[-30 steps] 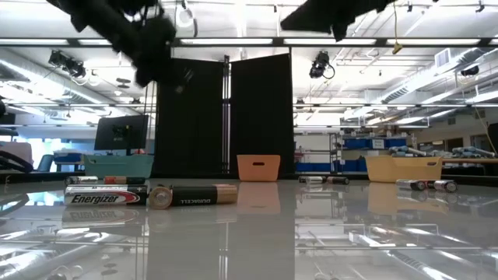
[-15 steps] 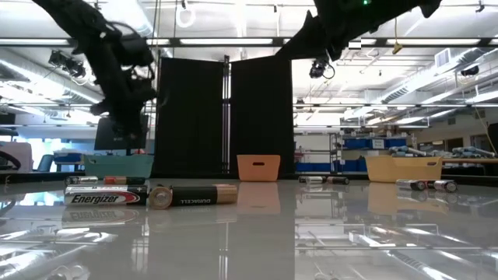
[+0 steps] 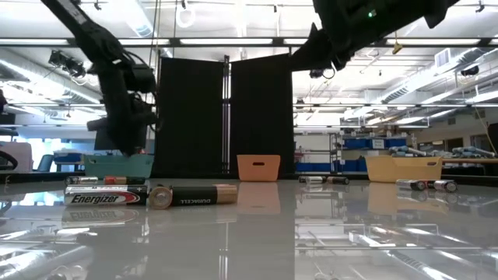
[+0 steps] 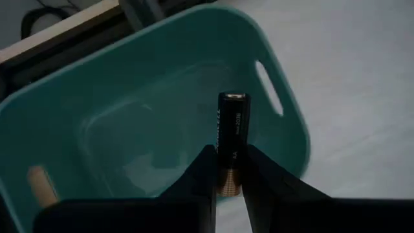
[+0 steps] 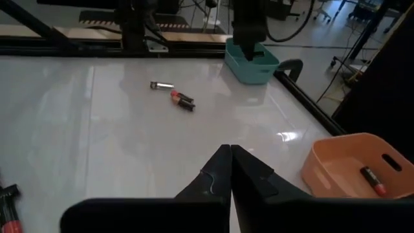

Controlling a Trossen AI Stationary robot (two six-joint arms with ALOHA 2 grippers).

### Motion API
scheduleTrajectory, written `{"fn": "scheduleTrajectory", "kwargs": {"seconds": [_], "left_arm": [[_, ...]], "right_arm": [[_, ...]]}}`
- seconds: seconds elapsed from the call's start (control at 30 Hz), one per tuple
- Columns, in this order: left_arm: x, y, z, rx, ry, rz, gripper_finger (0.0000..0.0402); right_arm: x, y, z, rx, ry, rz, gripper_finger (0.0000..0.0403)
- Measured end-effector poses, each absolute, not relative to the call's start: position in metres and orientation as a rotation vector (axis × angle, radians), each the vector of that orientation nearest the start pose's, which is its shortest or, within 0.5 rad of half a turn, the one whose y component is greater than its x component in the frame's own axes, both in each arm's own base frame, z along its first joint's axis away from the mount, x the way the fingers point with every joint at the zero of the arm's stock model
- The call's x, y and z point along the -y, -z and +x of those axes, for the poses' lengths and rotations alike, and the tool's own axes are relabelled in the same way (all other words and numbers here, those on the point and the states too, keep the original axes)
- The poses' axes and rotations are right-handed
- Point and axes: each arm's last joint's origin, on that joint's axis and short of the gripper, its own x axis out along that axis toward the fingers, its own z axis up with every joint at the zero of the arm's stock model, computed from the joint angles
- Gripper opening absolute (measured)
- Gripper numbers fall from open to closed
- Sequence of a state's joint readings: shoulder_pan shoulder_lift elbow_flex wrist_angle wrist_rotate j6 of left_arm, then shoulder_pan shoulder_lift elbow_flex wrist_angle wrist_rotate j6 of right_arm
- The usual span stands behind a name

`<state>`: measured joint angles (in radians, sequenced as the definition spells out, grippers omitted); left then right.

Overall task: Sort batteries
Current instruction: Put the middle right copper battery into the green container

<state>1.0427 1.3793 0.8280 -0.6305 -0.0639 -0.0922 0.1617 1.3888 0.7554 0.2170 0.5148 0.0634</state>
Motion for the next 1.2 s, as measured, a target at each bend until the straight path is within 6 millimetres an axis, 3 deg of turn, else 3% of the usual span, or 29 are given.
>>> {"fn": "scheduleTrajectory", "kwargs": {"seconds": [0.3,0.47,0.77,1.03,1.2], "left_arm": [[-0.256,-0.201,0.141,-1.258,-1.076,-0.645,0.0053],[-0.268,-0.186,0.146,-1.334,-1.046,-0.685,0.0053],[-0.275,-0.162,0.147,-1.422,-1.041,-0.709,0.0053],[-0.275,-0.162,0.148,-1.455,-0.992,-0.662,0.0100],[-0.275,-0.162,0.147,-1.469,-0.987,-0.641,0.0109]], "right_arm": [[-0.032,-0.224,0.287,-0.391,0.360,-0.064,0.0015],[-0.032,-0.224,0.287,-0.391,0.360,-0.065,0.0009],[-0.032,-0.224,0.287,-0.391,0.359,-0.067,0.0014],[-0.033,-0.225,0.287,-0.379,0.359,-0.063,0.0015],[-0.033,-0.225,0.287,-0.377,0.359,-0.062,0.0020]]}}
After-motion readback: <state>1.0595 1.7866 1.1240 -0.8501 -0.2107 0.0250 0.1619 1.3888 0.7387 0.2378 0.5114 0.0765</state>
